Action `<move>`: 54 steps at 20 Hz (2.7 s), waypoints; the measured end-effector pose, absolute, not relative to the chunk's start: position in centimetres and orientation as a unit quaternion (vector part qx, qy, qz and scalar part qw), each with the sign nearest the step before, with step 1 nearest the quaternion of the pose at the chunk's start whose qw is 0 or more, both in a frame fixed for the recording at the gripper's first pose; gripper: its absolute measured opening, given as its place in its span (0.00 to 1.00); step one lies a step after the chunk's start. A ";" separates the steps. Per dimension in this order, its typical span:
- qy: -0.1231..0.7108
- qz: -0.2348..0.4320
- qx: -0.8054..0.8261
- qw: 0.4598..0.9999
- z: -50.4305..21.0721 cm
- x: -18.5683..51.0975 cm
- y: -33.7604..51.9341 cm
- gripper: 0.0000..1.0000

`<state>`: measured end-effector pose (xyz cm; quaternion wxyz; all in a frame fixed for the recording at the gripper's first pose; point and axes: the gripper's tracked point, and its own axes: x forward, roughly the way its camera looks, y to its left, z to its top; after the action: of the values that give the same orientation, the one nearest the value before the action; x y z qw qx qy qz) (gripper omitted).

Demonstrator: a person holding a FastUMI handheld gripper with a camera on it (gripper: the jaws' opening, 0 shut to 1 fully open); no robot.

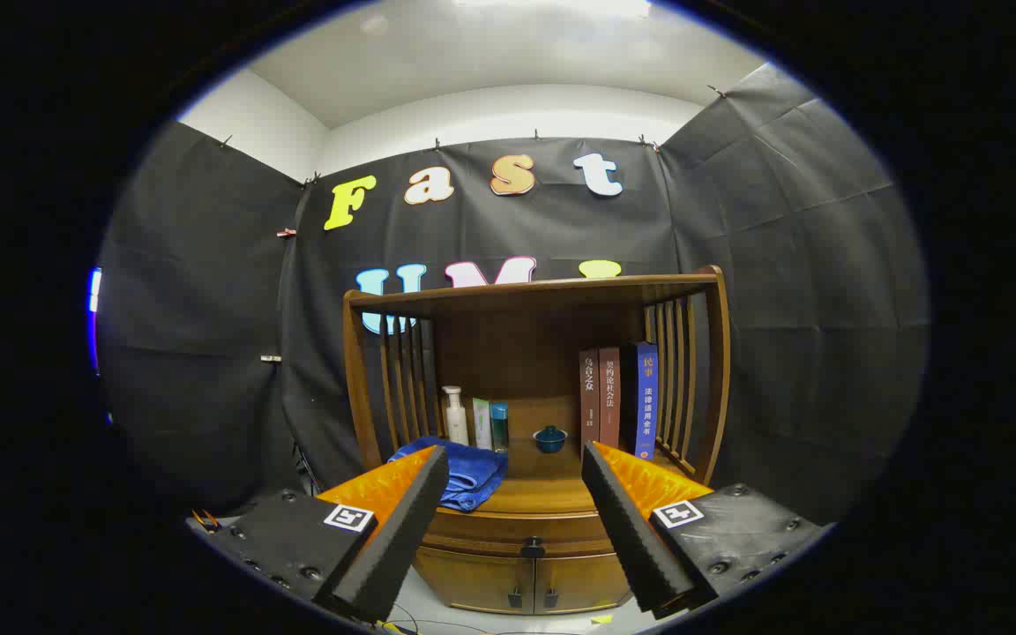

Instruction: Pull open the drawer, take out the items inside it, and place them on the countertop above the cabinet.

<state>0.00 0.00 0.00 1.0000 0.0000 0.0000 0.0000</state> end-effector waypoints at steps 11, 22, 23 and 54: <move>0.001 -0.002 -0.002 1.000 0.1 0.5 -0.5 0.99; 0.001 -0.007 -0.010 1.000 -0.2 0.6 -1.1 0.99; 0.002 -0.007 -0.011 1.000 -0.3 0.7 -1.1 0.99; 0.250 -0.064 0.036 0.966 -31.7 14.2 -4.0 1.00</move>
<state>14.17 -4.04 -31.70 0.9655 0.0355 0.2500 -0.0636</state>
